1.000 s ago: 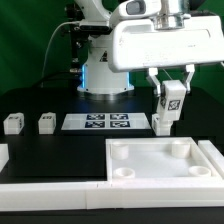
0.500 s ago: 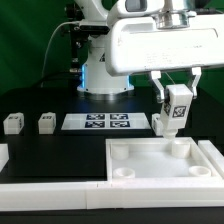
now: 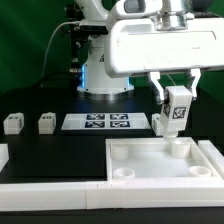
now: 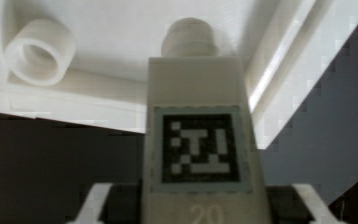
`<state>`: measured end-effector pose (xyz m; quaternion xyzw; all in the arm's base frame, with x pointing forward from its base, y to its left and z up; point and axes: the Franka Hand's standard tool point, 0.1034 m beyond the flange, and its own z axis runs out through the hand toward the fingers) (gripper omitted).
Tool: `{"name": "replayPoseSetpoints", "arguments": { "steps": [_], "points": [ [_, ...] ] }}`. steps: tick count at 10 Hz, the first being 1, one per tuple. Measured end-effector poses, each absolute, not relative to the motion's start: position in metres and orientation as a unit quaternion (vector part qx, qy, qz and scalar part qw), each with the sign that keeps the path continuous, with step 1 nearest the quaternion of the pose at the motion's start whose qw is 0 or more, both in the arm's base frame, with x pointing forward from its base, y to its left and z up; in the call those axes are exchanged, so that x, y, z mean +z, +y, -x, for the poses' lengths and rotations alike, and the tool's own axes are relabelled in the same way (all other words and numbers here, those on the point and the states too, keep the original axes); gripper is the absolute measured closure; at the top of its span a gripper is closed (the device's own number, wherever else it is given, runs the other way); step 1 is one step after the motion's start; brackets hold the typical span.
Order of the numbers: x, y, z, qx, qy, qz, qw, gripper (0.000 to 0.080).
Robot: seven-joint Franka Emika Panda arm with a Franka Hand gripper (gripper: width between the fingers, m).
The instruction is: Assemble one leg
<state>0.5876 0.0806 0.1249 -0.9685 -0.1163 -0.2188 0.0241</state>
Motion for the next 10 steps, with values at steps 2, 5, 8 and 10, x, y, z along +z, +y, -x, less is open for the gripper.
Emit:
{"name": "replayPoseSetpoints", "arguments": {
  "steps": [2,5,8,10],
  "points": [
    [0.129,0.084,-0.596,-0.226,-0.116,0.967,0.026,0.0506],
    [0.128,0.082,-0.614,-0.27,-0.114,0.956,0.023,0.0506],
    [0.117,0.078,-0.611,-0.296,-0.118,0.948,0.018,0.0506],
    [0.113,0.08,-0.61,-0.293,-0.118,0.949,0.019,0.0506]
  ]
}}
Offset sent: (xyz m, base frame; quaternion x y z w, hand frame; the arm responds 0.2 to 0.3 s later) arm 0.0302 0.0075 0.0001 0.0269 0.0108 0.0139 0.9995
